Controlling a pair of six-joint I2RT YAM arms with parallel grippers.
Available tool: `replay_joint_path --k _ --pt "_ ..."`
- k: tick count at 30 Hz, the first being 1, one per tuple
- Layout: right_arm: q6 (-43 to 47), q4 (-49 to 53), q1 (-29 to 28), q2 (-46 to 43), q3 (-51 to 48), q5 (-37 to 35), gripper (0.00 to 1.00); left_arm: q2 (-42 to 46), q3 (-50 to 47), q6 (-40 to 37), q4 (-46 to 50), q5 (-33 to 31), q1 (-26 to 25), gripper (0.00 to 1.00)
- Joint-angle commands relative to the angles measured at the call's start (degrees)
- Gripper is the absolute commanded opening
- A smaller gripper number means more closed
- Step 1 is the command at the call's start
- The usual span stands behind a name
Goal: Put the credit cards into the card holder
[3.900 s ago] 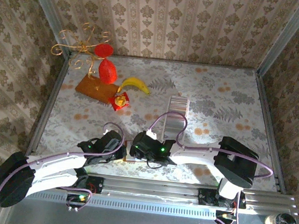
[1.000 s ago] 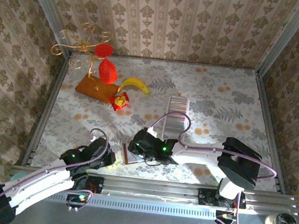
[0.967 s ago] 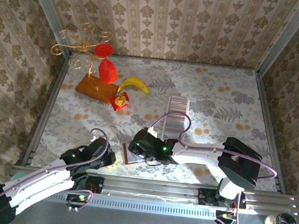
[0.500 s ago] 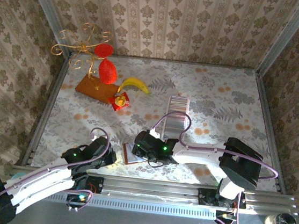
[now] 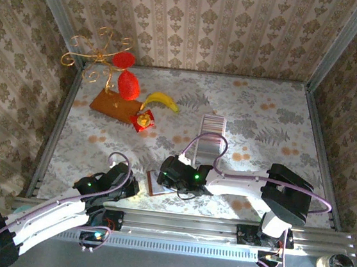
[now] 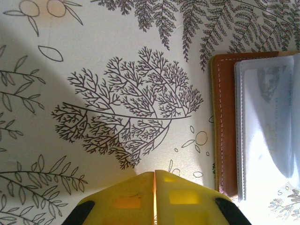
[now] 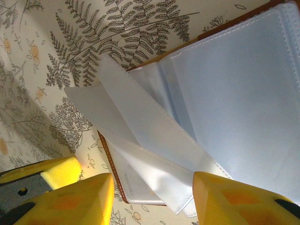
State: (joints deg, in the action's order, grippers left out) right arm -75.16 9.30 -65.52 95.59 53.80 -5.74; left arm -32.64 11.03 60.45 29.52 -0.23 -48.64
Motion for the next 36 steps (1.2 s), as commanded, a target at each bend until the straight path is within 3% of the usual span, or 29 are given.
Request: replay_joint_path --k 1,8,13,19,26,36 --pt "0.71 0.97 0.21 1.89 2.09 0.57 0.49 -0.14 1.58 -0.19 -0.51 0.40 0.38 0.09" --pt "0.56 -2.94 0.21 3.98 2.47 3.36 0.50 -0.25 4.86 0.00 0.01 1.25 1.72 0.16" --pt "-0.38 -5.93 0.21 3.09 0.44 3.19 0.47 -1.97 9.68 -1.69 0.81 4.26 6.27 0.15" --pt "-0.10 -5.84 0.21 2.49 -0.45 3.10 0.47 -12.29 15.72 -4.93 -5.39 15.32 12.07 0.06" --pt "0.51 -6.06 0.21 2.30 -0.42 3.28 0.46 -26.70 21.08 -9.94 -8.24 19.82 12.09 0.00" --pt "1.12 -5.62 0.21 1.41 -0.98 3.10 0.46 -35.19 20.42 -11.06 -13.00 21.14 12.78 0.00"
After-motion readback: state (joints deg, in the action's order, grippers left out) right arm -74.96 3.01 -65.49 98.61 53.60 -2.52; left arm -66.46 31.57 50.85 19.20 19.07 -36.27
